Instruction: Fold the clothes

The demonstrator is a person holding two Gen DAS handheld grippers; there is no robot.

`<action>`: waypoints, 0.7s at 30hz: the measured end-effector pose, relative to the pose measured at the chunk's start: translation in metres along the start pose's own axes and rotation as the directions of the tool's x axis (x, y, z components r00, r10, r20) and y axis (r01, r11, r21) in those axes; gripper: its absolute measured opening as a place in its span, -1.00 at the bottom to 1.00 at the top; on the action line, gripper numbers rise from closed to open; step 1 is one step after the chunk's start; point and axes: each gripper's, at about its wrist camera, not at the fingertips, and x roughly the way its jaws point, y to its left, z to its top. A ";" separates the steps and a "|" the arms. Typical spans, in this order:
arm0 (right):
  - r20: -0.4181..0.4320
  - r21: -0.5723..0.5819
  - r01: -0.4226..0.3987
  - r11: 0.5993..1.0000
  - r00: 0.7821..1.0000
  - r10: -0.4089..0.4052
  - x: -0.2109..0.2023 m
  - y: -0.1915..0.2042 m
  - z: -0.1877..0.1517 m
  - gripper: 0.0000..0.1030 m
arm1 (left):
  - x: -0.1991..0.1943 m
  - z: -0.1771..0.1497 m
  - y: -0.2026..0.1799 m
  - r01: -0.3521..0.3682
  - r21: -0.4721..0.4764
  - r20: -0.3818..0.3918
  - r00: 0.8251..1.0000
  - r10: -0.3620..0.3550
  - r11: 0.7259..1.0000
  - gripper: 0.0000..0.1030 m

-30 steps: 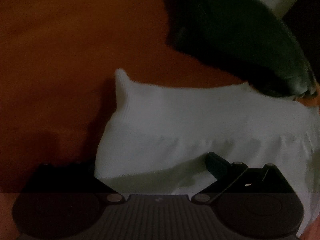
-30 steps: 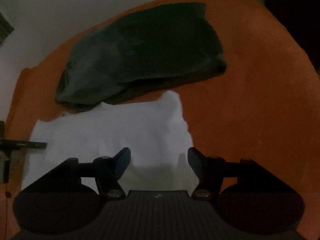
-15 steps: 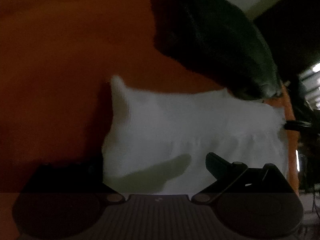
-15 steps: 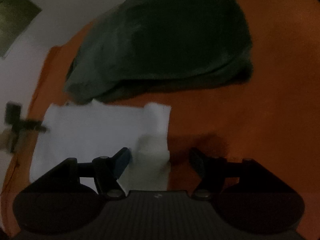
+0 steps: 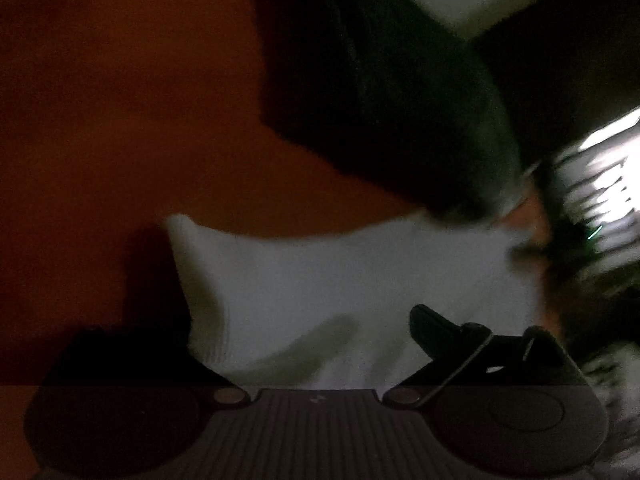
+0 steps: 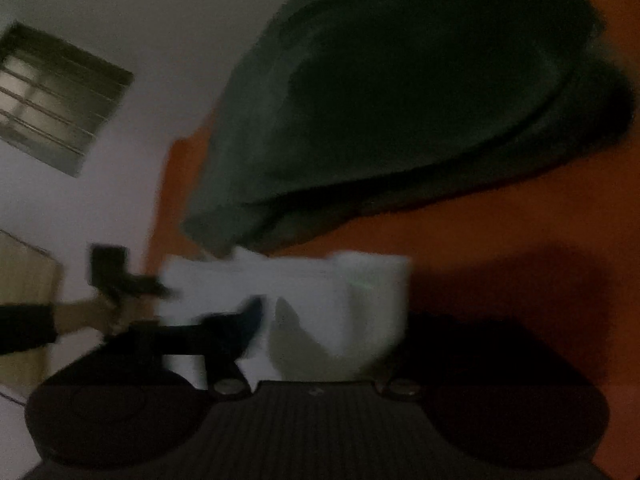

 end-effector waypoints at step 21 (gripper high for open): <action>0.236 -0.139 0.083 0.987 0.970 -0.049 -0.089 0.130 -0.011 -0.74 | -0.068 0.003 -0.043 0.421 0.178 0.077 0.895 -0.439 0.889 -0.79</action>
